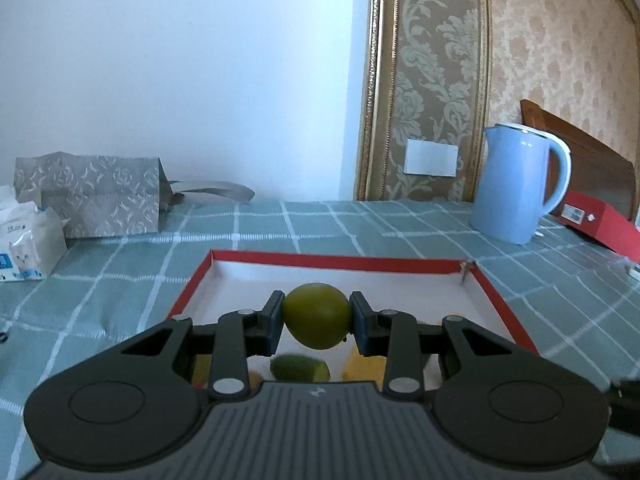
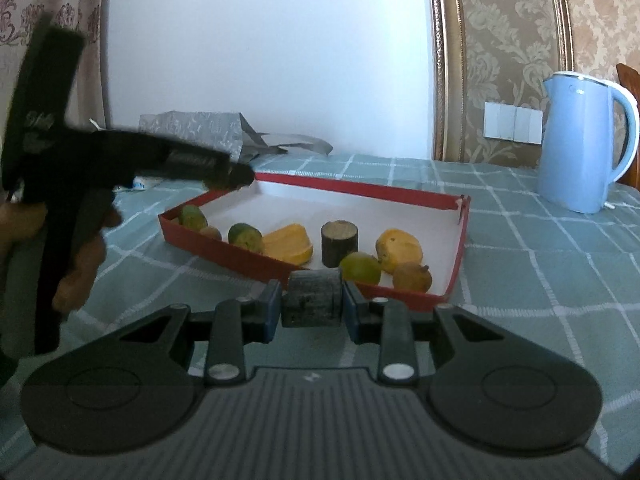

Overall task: Organize fruits
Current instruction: 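Place the green fruit in the tray with the left tool while the right holds the dark piece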

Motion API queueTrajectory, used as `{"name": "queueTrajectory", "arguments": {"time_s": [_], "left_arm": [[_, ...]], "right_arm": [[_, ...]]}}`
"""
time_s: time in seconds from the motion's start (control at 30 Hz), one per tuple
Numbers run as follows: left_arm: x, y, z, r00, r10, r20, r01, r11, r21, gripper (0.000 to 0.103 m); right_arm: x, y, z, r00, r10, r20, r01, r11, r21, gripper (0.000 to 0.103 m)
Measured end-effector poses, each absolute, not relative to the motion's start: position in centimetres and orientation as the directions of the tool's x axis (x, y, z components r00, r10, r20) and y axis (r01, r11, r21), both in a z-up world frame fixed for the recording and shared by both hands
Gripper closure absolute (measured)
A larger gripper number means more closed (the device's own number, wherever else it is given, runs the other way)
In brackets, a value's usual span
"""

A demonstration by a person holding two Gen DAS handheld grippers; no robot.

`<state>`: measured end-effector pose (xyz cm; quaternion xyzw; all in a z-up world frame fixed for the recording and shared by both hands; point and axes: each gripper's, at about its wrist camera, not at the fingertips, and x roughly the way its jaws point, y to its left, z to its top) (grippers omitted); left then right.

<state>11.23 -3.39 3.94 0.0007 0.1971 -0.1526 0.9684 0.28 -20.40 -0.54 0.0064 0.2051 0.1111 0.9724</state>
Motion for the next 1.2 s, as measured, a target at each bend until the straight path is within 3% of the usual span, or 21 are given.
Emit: {"name": "queueTrajectory", "arguments": {"time_s": [0.6, 0.73, 0.8, 0.93, 1.2], "left_arm": [[18.0, -5.1, 2.0, 0.866, -0.175, -0.469, 0.194, 0.981, -0.008, 0.068], [18.7, -5.3, 1.4, 0.860, -0.159, -0.484, 0.171, 0.985, -0.020, 0.038], [18.5, -5.2, 1.3, 0.866, -0.157, -0.476, 0.170, 0.985, -0.016, 0.031], [17.5, -4.7, 1.8, 0.880, -0.144, -0.452, 0.154, 0.988, -0.015, 0.025], [13.8, -1.6, 2.1, 0.886, -0.148, -0.440, 0.117, 0.988, -0.097, 0.024]], "right_arm": [[0.7, -19.5, -1.2, 0.871, 0.222, -0.438, -0.233, 0.972, 0.030, 0.072], [0.6, -19.3, -1.2, 0.868, 0.227, -0.441, -0.241, 0.970, 0.027, 0.072], [0.6, -19.3, -1.2, 0.867, 0.230, -0.442, -0.243, 0.970, 0.026, 0.072], [0.7, -19.2, -1.3, 0.863, 0.229, -0.451, -0.245, 0.969, 0.024, 0.072], [0.6, -19.1, -1.4, 0.866, 0.226, -0.446, -0.246, 0.969, 0.013, 0.072]]}}
